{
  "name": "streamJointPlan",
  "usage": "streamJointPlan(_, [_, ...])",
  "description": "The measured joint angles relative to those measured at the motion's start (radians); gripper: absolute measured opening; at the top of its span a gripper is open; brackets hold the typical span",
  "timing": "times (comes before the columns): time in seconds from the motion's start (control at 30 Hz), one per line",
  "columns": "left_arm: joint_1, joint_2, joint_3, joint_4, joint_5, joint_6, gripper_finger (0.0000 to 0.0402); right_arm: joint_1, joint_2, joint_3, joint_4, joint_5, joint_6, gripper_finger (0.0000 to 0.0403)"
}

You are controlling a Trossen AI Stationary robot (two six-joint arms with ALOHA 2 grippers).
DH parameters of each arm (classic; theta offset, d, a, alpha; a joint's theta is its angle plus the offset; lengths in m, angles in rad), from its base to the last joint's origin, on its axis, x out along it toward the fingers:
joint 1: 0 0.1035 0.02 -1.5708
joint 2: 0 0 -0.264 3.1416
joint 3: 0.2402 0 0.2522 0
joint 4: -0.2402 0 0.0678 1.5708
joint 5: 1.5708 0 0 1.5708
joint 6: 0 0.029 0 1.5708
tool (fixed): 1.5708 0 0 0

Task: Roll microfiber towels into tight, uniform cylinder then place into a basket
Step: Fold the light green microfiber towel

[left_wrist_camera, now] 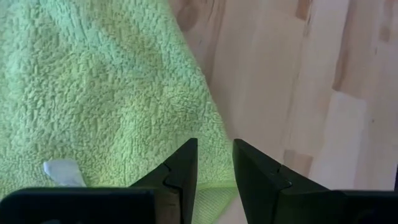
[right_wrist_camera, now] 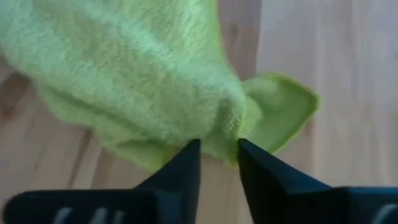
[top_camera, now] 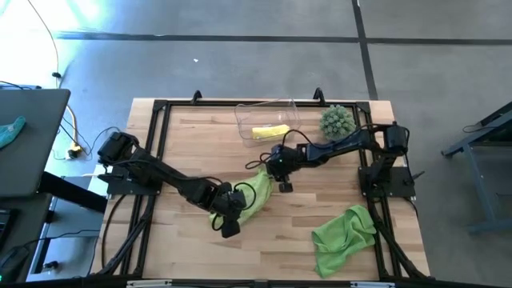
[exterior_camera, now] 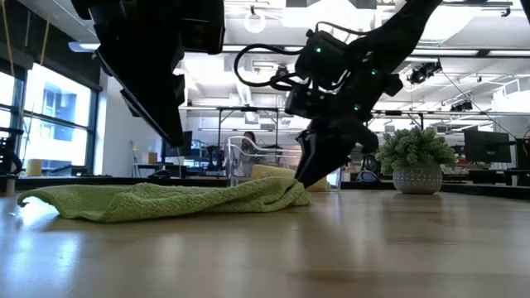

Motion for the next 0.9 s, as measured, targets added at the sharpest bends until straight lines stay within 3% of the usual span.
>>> streamJointPlan(0.2, [-0.002, -0.024, -0.001, -0.036, -0.002, 0.037, 0.0092, 0.032, 0.000, 0.000, -0.017, 0.000, 0.064, 0.0006])
streamJointPlan(0.47, [-0.002, -0.047, 0.001, -0.072, -0.018, 0.047, 0.0092, 0.073, -0.039, 0.000, -0.078, 0.009, 0.160, 0.0002])
streamJointPlan(0.6, [-0.005, -0.059, 0.002, -0.062, -0.062, 0.113, 0.0092, 0.107, -0.111, 0.001, -0.141, 0.080, 0.183, 0.0001])
streamJointPlan(0.9, [-0.005, -0.056, -0.001, 0.041, -0.300, 0.305, 0.0092, 0.241, -0.289, 0.001, -0.200, 0.158, 0.150, 0.0000])
